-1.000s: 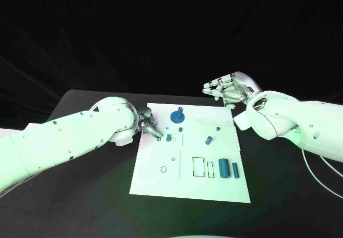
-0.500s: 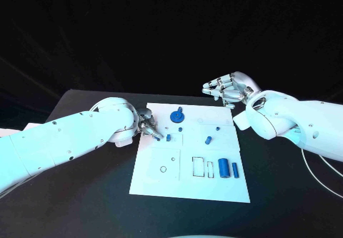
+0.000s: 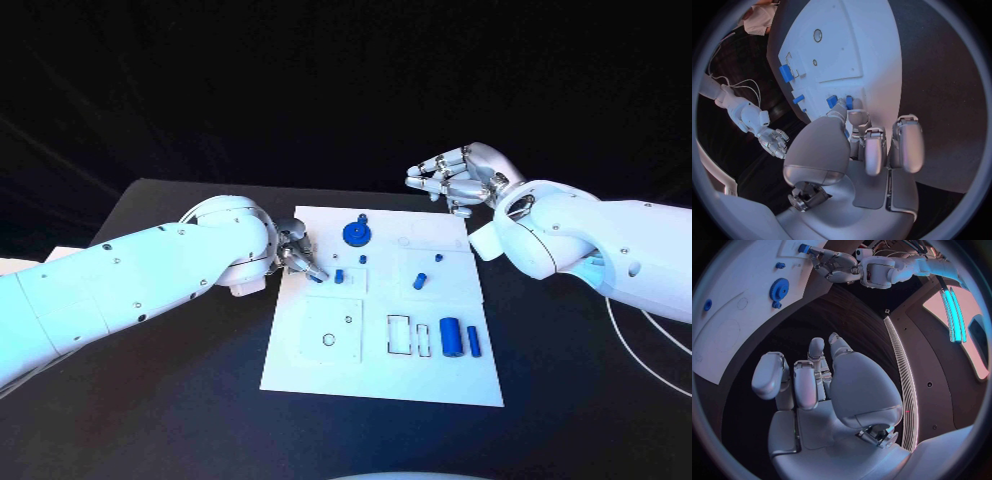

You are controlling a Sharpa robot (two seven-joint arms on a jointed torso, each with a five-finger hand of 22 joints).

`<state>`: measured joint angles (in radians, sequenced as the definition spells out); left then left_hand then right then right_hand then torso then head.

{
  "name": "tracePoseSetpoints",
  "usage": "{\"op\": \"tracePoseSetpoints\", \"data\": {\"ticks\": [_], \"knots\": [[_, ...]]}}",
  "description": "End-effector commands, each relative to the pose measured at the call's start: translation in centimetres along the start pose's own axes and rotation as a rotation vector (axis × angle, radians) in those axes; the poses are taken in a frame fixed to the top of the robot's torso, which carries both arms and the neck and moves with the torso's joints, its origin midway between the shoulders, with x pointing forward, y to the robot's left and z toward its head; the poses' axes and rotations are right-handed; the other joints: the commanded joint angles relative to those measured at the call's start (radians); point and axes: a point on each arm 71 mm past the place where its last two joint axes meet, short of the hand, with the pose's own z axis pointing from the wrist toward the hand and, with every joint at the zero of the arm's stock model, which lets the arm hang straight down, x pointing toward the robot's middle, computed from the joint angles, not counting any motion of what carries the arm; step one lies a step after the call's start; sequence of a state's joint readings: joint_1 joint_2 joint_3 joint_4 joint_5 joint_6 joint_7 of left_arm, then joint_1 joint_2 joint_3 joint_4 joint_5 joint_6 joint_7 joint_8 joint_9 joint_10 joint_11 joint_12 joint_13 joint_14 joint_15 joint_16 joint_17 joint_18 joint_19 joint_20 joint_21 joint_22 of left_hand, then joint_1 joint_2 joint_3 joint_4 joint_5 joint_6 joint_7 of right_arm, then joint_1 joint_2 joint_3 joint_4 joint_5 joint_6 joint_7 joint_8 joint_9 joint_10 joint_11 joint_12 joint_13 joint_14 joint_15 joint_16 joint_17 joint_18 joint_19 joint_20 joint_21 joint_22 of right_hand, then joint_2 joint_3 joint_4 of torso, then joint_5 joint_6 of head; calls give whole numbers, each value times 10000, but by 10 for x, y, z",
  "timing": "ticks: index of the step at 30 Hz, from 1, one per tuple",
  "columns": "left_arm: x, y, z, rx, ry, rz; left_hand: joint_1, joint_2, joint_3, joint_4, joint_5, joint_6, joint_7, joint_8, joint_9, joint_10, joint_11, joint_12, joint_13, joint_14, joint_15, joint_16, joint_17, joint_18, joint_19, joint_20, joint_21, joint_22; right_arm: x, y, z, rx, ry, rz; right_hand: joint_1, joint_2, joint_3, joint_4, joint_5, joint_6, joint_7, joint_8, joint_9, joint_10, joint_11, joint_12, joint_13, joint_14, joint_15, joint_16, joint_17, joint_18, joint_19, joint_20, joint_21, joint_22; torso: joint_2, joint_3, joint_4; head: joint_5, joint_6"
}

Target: Assemble the parts on the task board

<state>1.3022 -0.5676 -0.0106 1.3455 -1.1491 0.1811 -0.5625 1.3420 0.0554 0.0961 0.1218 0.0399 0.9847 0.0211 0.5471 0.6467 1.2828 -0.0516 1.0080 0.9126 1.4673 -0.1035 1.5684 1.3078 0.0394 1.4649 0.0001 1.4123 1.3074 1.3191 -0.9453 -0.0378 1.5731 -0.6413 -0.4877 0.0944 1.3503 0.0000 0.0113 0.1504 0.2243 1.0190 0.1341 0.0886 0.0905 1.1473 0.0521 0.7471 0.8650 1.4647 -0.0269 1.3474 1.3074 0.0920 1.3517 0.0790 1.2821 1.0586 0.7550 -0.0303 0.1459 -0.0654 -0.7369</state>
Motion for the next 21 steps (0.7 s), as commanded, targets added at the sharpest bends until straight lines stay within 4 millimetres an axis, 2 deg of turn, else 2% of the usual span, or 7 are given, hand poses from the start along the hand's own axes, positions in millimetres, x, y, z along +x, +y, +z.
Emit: {"op": "tracePoseSetpoints", "data": {"ticks": [1, 13, 21], "knots": [[4, 2, 1, -101, 352, 156, 180, 96, 232, -310, 69, 28, -88, 308, 523, 42, -31, 20, -6, 1035, -70, 24, 2630, -7, 573, -56, 50, 1279, 2, 1, 0, -58, 169, -55, -69, -11, -50, -6, -11, -15, 45, -52, -13, -95, -6, -44, -9, 378, 28, -22, 114, 97, -86, 7, -40, -16, 2, -4, 12, -10, -23], [8, 2, 6, -631, 598, 348, -102, 84, 140, -190, 67, 31, -84, 394, 611, 98, -24, 61, 27, 1035, -67, 24, 2630, -5, 571, -64, 38, 1277, 3, 2, -1, -78, 204, -42, -69, -11, -50, -6, -11, -15, 45, -52, -13, -95, -6, -44, -9, 378, 28, -22, 114, 97, -86, 7, -40, -16, 8, -11, 12, -25, -81], [11, -4, 9, -582, 771, 388, -658, 15, -164, 109, 68, 144, -132, 538, 728, 242, -58, 194, 138, 1035, -93, 24, 2630, -16, 592, -77, 83, 1327, 4, 2, -1, -96, 226, -35, -69, -11, -50, -6, -11, -15, 45, -52, -13, -95, -6, -44, -9, 378, 28, -22, 114, 97, -86, 7, -40, -16, -4, -11, 30, -33, -102]]}}
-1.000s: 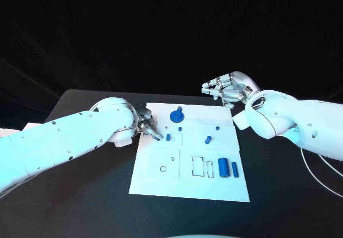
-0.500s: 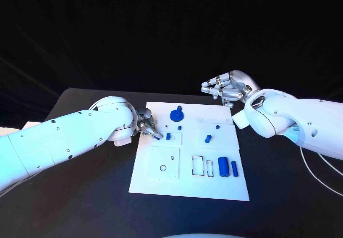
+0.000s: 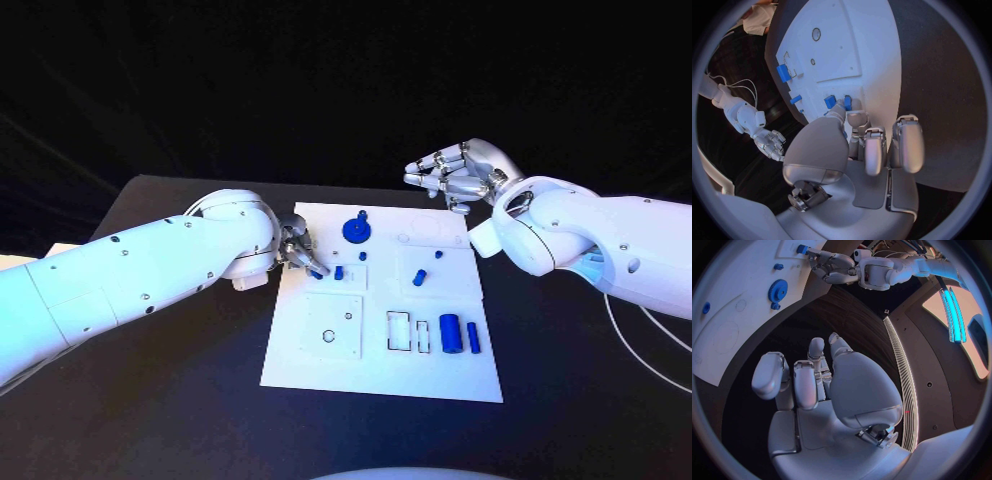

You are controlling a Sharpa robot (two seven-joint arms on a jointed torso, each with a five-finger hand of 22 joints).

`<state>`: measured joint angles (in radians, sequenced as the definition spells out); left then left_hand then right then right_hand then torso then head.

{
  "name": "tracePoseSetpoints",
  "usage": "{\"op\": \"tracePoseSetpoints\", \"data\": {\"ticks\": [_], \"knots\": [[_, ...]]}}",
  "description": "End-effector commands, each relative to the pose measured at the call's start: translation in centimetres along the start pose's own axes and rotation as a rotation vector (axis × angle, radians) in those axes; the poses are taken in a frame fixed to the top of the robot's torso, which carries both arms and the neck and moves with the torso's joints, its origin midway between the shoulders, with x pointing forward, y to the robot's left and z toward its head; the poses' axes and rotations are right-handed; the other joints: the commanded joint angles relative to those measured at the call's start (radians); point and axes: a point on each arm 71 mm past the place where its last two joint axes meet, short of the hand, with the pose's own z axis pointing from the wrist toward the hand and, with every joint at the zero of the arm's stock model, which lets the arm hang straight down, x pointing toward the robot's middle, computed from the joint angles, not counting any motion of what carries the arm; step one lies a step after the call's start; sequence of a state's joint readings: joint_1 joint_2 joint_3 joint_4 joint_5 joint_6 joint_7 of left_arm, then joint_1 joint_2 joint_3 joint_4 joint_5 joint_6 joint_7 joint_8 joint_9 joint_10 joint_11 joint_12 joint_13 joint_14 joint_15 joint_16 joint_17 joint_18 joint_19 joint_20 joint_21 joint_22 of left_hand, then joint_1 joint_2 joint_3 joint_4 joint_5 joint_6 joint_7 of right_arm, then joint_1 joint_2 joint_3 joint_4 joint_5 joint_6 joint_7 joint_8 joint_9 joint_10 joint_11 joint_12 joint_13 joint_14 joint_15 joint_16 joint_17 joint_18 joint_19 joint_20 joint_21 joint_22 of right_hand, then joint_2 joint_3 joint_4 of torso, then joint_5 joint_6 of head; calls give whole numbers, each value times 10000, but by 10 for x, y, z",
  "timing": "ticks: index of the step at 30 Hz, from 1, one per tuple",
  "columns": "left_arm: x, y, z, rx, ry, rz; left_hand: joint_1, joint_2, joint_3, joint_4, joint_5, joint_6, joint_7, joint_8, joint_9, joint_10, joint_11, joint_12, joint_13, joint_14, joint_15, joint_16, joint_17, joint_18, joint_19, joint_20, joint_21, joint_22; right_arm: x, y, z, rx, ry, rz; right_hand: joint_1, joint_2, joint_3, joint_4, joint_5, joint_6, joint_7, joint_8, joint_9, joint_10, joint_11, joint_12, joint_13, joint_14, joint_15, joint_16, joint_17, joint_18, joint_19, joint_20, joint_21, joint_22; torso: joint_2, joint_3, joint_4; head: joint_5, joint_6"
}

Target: Assemble the parts on the task board

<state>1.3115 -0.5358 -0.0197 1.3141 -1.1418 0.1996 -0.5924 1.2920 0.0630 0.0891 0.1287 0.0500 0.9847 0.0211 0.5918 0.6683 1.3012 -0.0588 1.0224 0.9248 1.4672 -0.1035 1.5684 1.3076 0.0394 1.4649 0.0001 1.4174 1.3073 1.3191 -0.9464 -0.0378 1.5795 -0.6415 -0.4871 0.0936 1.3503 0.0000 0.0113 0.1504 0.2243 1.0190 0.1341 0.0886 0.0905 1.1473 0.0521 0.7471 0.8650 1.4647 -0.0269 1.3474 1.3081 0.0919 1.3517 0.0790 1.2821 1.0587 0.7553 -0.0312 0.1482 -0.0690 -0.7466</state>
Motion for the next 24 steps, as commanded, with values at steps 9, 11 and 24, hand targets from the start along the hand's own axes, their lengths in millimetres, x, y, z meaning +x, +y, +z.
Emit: {"op": "tracePoseSetpoints", "data": {"ticks": [9, 11, 24], "knots": [[14, -1, 5, -295, 718, 344, -328, -135, -204, 106, -29, 195, -174, 136, 552, 139, -20, 130, 90, 1036, -120, 24, 2632, -37, 624, -92, 116, 1406, 2, 1, 0, -73, 200, -49, -42, 3, -56, -20, -12, -17, 44, -51, -14, -110, -7, -47, -22, 374, 27, -34, 99, 102, -94, 8, -57, -38, -2, -4, 4, 4, 6], [14, -1, 5, -315, 722, 349, -352, -146, -216, 113, -28, 210, -183, 143, 556, 160, -28, 151, 111, 1036, -126, 24, 2632, -46, 636, -94, 151, 1437, 3, 1, 0, -77, 216, -46, -42, 3, -56, -20, -12, -17, 44, -51, -14, -110, -7, -47, -22, 374, 27, -34, 99, 102, -94, 8, -57, -39, -4, -5, 6, -2, 5], [14, -2, 6, -441, 691, 466, -832, -295, -342, 308, -17, 422, -249, 168, 562, 352, -81, 258, 200, 1036, -161, 24, 2632, -120, 738, -108, 454, 1708, 2, 1, -1, -77, 241, -26, -49, -6, -70, -17, -10, -21, 47, -52, -14, -121, -4, -54, -31, 370, 28, -46, 87, 106, -101, 8, -69, -57, 3, -10, 21, -36, 5]]}}
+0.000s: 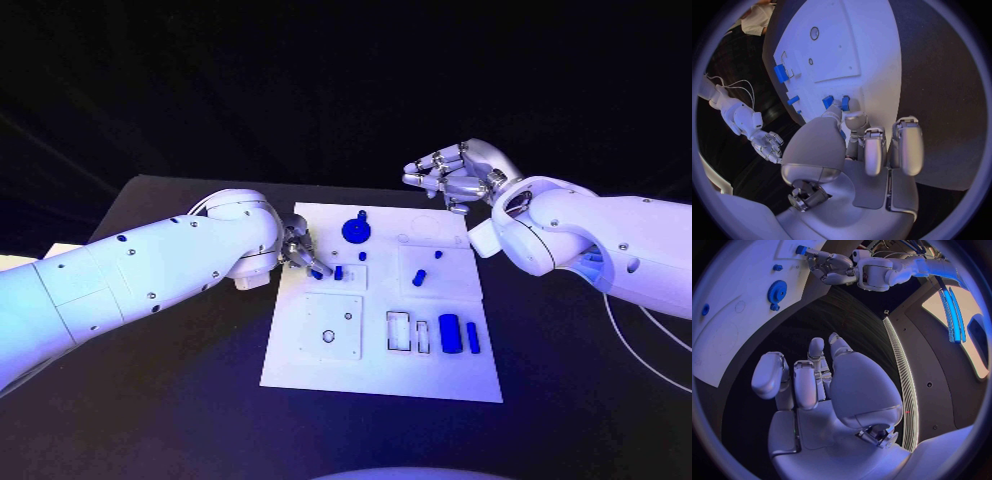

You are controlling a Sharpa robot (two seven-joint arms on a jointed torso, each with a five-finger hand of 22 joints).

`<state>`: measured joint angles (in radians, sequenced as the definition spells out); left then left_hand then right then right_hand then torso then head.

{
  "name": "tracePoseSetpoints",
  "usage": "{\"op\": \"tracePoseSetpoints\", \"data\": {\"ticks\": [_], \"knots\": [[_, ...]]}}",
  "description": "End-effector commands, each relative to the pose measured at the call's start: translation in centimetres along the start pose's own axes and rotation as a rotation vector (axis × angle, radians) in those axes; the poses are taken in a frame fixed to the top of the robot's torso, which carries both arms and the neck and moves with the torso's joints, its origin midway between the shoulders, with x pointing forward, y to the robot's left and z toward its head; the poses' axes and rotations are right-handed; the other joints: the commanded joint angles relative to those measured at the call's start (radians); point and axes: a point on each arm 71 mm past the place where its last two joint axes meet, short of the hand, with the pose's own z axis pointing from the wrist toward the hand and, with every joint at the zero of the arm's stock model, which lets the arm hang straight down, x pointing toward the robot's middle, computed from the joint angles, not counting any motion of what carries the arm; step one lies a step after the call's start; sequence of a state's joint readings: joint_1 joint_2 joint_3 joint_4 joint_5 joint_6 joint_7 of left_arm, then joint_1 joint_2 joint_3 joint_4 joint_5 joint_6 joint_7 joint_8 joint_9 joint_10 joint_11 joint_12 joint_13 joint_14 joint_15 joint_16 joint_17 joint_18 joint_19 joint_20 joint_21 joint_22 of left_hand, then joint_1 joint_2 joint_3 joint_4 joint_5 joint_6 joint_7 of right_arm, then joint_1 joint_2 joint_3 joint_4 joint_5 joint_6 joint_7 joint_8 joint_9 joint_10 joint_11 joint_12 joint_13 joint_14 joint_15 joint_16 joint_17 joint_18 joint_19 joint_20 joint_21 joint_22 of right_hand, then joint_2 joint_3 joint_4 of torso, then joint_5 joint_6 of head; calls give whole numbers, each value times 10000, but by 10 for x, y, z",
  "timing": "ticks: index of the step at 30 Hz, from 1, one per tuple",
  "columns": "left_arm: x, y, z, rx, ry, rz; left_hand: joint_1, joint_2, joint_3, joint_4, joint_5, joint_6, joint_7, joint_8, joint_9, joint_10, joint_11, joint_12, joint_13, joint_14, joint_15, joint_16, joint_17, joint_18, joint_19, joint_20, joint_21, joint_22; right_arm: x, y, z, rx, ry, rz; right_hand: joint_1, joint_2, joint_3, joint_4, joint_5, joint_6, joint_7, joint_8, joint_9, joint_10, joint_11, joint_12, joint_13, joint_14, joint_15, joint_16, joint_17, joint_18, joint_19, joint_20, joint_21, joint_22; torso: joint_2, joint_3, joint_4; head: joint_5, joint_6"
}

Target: Assemble the parts on the task board

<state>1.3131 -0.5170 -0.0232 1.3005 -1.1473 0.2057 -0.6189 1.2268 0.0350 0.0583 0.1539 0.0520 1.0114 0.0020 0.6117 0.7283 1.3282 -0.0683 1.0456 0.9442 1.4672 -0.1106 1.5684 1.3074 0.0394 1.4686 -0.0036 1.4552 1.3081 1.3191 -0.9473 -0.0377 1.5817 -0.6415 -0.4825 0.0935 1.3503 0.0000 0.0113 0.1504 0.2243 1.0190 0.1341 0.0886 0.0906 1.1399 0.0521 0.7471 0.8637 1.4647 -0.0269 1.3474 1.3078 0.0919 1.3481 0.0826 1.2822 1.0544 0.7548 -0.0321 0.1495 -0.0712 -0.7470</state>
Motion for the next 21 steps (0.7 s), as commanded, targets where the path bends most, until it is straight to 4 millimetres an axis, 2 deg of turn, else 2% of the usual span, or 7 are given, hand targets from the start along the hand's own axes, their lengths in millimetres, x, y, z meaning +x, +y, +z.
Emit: {"op": "tracePoseSetpoints", "data": {"ticks": [1, 9, 21], "knots": [[13, 1, 3, -205, 641, 343, -255, -31, -51, 91, -35, 175, -61, -29, -36, 96, 11, 28, 5, 1035, -91, 24, 2634, -127, 710, -72, 106, 1727, 2, 1, 0, -71, 183, -35, -49, -6, -70, -17, -10, -21, 47, -52, -15, -47, -4, -54, -18, 370, 28, -46, 90, 106, -65, -28, -70, -14, 9, 2, 8, -12, 12], [12, 1, 4, -265, 590, 327, -620, -138, -121, 255, -35, 254, -73, -23, -26, 156, 0, 35, 3, 1035, -100, 24, 2634, -152, 741, -79, 205, 1819, 2, 1, 0, -71, 188, -34, -61, -8, -84, -9, -2, -25, 49, -54, -16, -59, -1, -64, -31, 363, 30, -65, 71, 111, -77, -27, -88, -42, 5, -6, 13, -21, 7], [11, -1, 4, -281, 454, 278, -778, -108, -39, 332, -23, 330, -113, -4, -11, 237, -25, 108, 75, 1035, -115, 24, 2634, -180, 775, -88, 318, 1919, 3, 1, 0, -80, 213, -29, -61, -8, -84, -9, -2, -25, 49, -54, -16, -59, -1, -64, -31, 363, 30, -65, 71, 111, -77, -27, -88, -42, 7, -6, 16, -44, 7]]}}
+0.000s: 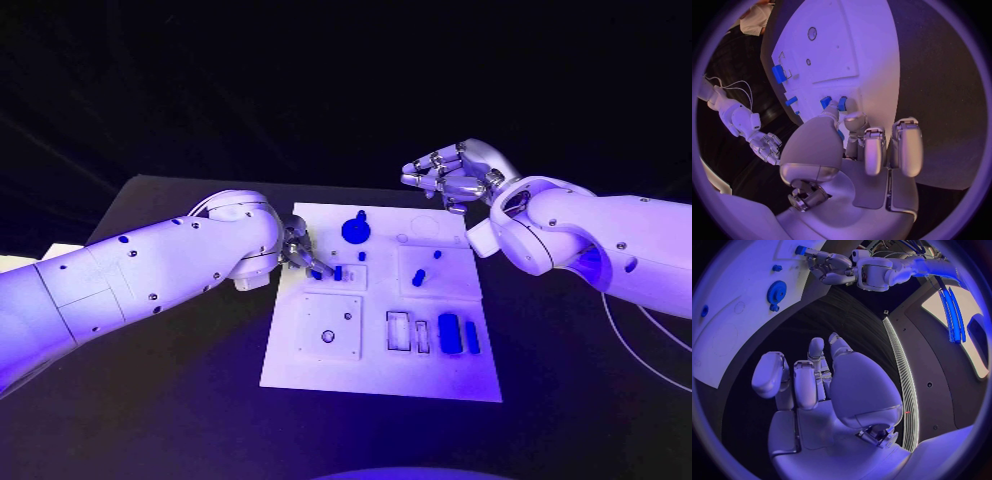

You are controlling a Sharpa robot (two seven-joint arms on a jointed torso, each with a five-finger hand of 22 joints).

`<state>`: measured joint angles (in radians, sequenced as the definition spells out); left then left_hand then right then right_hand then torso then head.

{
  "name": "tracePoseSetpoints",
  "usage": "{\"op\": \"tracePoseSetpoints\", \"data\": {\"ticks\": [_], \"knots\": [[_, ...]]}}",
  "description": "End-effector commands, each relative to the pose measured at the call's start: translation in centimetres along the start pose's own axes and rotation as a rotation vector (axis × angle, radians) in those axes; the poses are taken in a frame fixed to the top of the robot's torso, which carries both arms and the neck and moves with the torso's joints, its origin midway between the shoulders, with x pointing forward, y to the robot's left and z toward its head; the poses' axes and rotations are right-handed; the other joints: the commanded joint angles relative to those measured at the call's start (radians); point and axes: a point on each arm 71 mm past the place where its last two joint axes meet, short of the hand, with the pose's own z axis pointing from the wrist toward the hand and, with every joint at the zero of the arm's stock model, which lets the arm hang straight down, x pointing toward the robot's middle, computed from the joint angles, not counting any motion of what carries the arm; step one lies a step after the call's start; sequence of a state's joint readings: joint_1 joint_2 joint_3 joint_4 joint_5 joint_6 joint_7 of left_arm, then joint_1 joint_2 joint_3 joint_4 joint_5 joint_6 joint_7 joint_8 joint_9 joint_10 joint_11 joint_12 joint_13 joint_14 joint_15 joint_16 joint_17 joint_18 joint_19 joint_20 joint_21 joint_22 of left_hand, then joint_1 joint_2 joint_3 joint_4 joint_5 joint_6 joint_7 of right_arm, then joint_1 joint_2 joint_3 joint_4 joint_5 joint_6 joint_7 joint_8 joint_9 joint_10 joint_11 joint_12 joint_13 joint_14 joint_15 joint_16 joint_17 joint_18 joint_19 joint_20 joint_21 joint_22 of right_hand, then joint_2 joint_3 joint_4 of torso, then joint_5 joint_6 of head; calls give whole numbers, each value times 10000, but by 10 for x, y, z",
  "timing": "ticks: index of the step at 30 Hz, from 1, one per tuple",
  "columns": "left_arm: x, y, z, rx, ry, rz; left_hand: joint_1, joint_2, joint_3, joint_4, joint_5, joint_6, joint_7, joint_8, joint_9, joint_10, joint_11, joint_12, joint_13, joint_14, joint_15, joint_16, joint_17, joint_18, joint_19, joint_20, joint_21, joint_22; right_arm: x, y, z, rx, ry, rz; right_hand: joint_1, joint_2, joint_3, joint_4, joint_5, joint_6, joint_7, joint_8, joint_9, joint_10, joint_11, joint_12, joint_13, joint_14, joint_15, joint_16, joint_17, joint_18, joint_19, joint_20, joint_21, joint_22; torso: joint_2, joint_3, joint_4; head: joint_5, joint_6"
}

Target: Assemble the parts on the task board

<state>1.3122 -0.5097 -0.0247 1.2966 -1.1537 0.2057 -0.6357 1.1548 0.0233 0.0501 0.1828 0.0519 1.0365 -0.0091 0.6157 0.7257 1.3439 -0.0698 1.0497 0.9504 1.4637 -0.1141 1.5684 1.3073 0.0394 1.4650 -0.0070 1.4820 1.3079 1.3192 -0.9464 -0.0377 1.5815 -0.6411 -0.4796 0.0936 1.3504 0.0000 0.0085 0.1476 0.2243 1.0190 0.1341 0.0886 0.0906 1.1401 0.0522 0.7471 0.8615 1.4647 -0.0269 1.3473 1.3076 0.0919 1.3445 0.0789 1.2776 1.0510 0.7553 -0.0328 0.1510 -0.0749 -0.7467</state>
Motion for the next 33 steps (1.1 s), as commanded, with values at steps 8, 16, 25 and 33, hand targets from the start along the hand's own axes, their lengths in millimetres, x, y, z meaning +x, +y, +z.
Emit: {"op": "tracePoseSetpoints", "data": {"ticks": [8, 16, 25, 33], "knots": [[9, -1, 2, -102, 415, 189, -43, 23, 116, 25, -17, 101, -21, -38, 20, 104, -27, 81, 23, 1071, -89, 24, 2635, -189, 822, -58, 85, 1953, 3, 1, 0, -80, 197, -34, -61, -8, -56, 19, -2, -25, 49, -54, -16, -61, -3, -64, -9, 363, 30, -65, 73, 111, -41, 10, -43, -9, 6, -1, 11, -32, 24], [6, -1, 1, -104, 303, 118, -32, 32, 189, 6, -14, 120, -37, -32, 26, 121, -39, 80, 17, 1071, -99, 24, 2635, -190, 825, -64, 92, 1960, 3, 1, 1, -80, 220, -32, -61, -8, -56, 19, -2, -25, 49, -54, -16, -61, -3, -64, -9, 363, 30, -65, 73, 111, -41, 10, -43, -9, 3, -4, 14, -36, 22], [4, -2, -2, -66, 264, 164, -147, -30, 243, 49, -15, 149, -38, -23, 37, 150, -45, 92, 25, 1071, -110, 24, 2635, -199, 836, -74, 130, 1995, 3, 1, 1, -78, 237, -31, -61, -8, -56, 19, -2, -25, 49, -54, -16, -61, -3, -64, -9, 363, 30, -65, 73, 111, -41, 10, -43, -9, 0, -5, 13, -35, 16], [2, -3, -4, -44, 222, 176, -180, -50, 260, 60, -15, 159, -40, -18, 41, 147, -47, 68, -6, 1071, -112, 24, 2635, -202, 839, -76, 139, 2003, 3, 1, 1, -75, 258, -29, -67, 0, -74, 27, 13, -32, 52, -55, -17, -68, 0, -48, -4, 357, 34, -75, 67, 111, -44, 13, -52, -17, 0, -10, 18, -32, 9]]}}
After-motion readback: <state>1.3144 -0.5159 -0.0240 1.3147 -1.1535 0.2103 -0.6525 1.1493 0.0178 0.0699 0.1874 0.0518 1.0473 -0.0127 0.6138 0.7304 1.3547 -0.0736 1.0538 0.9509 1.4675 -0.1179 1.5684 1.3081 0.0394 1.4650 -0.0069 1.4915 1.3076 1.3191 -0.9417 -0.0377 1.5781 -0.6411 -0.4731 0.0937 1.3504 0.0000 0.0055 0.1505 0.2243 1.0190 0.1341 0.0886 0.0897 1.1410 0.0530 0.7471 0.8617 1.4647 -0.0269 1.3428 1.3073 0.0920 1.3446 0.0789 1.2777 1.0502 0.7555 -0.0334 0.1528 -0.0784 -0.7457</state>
